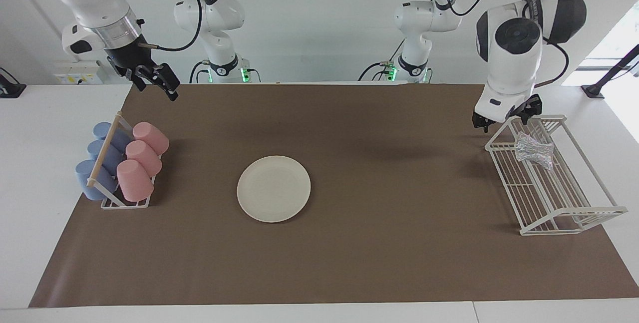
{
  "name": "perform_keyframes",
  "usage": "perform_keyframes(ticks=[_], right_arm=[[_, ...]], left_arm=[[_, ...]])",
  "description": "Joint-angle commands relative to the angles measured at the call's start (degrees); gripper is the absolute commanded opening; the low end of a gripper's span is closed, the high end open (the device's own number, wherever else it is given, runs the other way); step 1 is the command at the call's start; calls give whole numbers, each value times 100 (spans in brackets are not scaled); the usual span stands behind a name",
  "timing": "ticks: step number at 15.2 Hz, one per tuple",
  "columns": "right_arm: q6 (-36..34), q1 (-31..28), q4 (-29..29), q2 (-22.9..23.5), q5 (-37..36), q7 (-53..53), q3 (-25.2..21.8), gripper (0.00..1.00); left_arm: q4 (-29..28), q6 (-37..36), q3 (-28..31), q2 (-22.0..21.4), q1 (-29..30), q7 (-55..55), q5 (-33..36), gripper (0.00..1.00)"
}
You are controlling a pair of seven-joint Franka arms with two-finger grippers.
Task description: Wipe plate with sponge
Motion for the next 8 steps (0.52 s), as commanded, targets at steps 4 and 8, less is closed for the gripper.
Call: perform_keyframes(ticks=[4, 8], right_arm=[[-166, -18, 119, -23, 320, 1417, 258, 100], [-570, -18, 111, -206, 312, 3225, 618, 100]], left_arm=[[-549, 492, 58, 294, -67, -182, 1624, 100], [-549, 457, 67, 585, -33, -622, 2021, 100]])
